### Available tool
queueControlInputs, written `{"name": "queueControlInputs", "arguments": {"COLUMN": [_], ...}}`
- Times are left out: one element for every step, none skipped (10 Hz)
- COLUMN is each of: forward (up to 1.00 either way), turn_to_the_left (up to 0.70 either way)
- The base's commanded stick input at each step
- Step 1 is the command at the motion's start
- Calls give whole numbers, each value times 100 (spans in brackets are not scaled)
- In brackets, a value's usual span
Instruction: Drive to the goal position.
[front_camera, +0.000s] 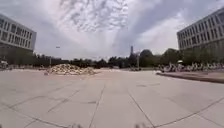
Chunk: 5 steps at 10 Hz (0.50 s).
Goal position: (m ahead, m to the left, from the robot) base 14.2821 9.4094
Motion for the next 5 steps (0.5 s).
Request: {"name": "queueControlInputs", "arguments": {"forward": [70, 70, 70, 70, 70], "turn_to_the_left": [0, 0, 0, 0, 0]}}
